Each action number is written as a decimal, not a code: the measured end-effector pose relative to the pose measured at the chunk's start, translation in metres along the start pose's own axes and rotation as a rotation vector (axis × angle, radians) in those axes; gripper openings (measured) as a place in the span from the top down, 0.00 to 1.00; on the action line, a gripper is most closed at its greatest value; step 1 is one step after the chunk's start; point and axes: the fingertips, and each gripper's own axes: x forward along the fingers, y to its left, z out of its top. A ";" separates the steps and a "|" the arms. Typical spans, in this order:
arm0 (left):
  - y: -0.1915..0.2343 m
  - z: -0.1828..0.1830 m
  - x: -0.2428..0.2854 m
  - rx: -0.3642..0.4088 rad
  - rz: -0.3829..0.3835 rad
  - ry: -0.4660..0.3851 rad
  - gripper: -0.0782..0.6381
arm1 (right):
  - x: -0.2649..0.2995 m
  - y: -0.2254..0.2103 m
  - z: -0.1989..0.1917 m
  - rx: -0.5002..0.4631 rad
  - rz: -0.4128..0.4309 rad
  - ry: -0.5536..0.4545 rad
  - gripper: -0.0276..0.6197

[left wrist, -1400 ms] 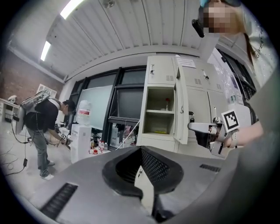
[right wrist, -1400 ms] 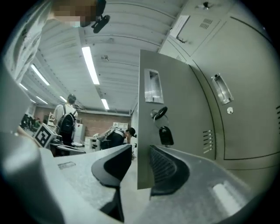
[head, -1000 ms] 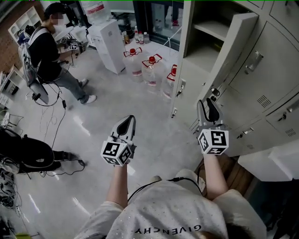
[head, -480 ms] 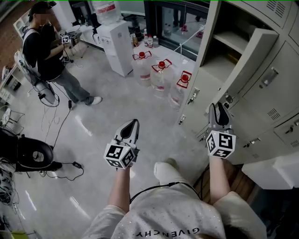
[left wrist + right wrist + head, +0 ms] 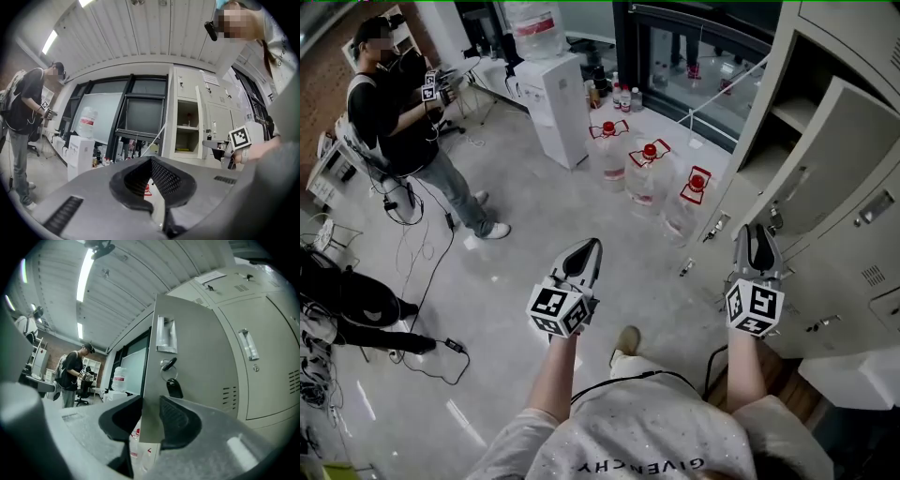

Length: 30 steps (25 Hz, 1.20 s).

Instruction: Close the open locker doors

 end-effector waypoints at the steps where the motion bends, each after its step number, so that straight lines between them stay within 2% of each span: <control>1: 0.008 0.005 0.008 0.001 -0.006 0.000 0.90 | 0.010 0.002 0.000 -0.003 -0.008 0.000 0.79; 7: 0.042 0.020 0.059 0.006 -0.053 -0.001 0.90 | 0.055 0.003 -0.002 -0.032 -0.061 0.005 0.81; 17: 0.060 0.015 0.146 0.026 -0.163 0.024 0.90 | 0.117 -0.015 -0.013 -0.047 -0.121 0.007 0.83; 26: 0.090 0.014 0.192 0.014 -0.182 0.026 0.90 | 0.159 -0.026 -0.019 -0.025 -0.156 0.021 0.83; 30: 0.085 0.016 0.207 0.014 -0.230 0.036 0.90 | 0.171 -0.033 -0.019 -0.010 -0.167 0.043 0.83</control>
